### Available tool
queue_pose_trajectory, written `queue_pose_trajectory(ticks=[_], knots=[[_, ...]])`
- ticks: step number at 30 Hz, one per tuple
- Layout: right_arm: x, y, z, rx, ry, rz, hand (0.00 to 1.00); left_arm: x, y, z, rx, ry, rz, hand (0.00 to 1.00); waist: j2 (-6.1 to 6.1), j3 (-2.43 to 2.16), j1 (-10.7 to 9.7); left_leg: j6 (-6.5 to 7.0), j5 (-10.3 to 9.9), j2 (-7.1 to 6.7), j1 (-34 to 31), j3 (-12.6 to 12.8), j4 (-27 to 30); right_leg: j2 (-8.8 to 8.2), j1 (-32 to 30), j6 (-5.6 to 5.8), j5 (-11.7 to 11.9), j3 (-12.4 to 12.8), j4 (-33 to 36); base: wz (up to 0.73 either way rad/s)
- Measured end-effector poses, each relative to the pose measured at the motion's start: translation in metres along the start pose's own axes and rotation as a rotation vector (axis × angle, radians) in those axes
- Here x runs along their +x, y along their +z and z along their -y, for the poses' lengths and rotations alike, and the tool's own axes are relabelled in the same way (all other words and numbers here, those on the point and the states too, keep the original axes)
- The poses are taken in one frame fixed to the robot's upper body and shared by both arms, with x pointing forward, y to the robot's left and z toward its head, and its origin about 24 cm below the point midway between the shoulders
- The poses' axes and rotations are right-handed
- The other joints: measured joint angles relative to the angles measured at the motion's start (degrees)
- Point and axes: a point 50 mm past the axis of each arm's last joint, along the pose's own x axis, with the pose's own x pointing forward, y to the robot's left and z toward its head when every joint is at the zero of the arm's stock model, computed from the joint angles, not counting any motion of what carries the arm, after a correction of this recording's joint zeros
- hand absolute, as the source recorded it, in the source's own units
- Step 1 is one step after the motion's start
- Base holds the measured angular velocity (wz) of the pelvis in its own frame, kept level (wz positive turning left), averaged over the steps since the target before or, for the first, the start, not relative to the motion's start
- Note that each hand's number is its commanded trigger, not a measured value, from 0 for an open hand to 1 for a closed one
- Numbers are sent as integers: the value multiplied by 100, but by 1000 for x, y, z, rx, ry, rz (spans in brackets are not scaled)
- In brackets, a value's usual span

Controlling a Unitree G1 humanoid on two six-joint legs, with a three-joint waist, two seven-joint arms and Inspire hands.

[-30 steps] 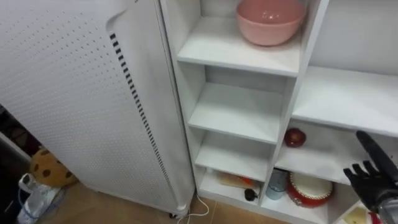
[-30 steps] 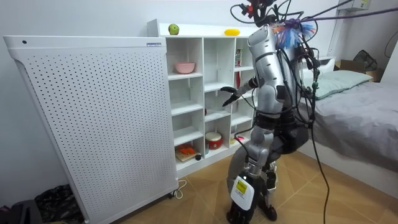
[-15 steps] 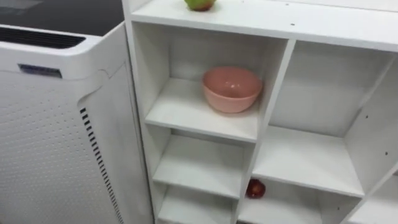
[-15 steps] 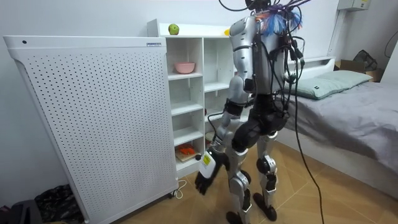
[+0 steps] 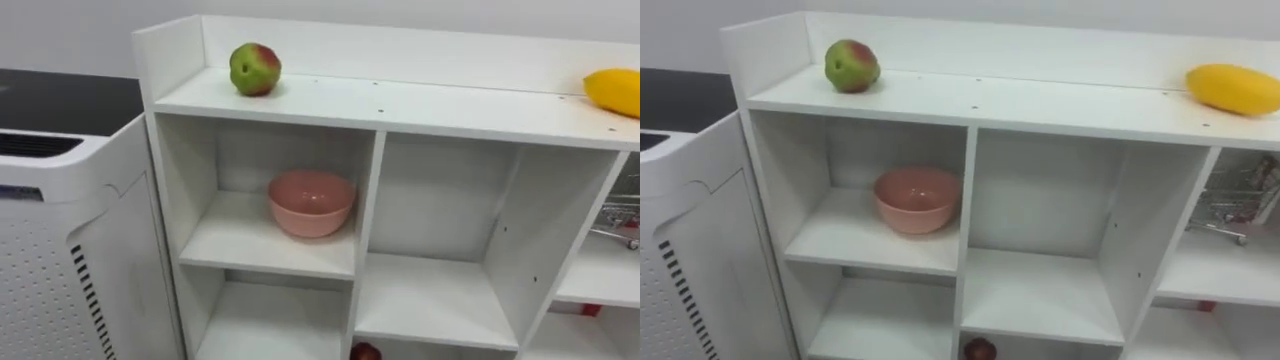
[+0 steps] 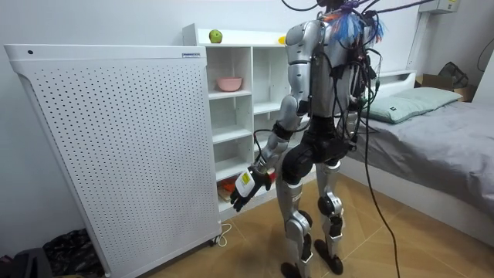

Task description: Arrange fruit in the closet

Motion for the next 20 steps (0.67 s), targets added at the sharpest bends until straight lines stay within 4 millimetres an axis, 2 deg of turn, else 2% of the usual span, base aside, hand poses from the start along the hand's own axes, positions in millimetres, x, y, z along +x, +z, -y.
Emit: queue_pose_trajectory(ticks=[4,6,11,17,20], knots=[[-4,-17,10,-101,-23,-53,0,-3,-9,2,73,-10,-13,0,27,-19,-22,-3,-4,4,131,2,-29,6,106,1,0,29,0,-1],[-4,-19,10,-136,-28,-58,0,-4,-15,3,68,-11,-40,0,29,-17,-15,-3,-4,2,144,9,-25,21,98,1,1,159,-2,-11],[-3,-17,9,-192,-36,-61,0,-8,-28,14,79,-48,-123,0,34,-15,-131,-20,-20,13,197,-34,5,41,186,-5,4,180,-7,1],[-3,-17,9,-192,-32,-75,0,-12,-41,20,136,-119,-201,0,55,-4,-145,-35,-23,38,264,-29,18,100,210,-22,14,538,-13,-3],[-3,-18,8,-192,-29,-85,0,-12,-43,20,161,-138,-219,0,68,-1,-143,-47,-31,52,298,0,17,138,221,-22,14,797,-11,-5]])
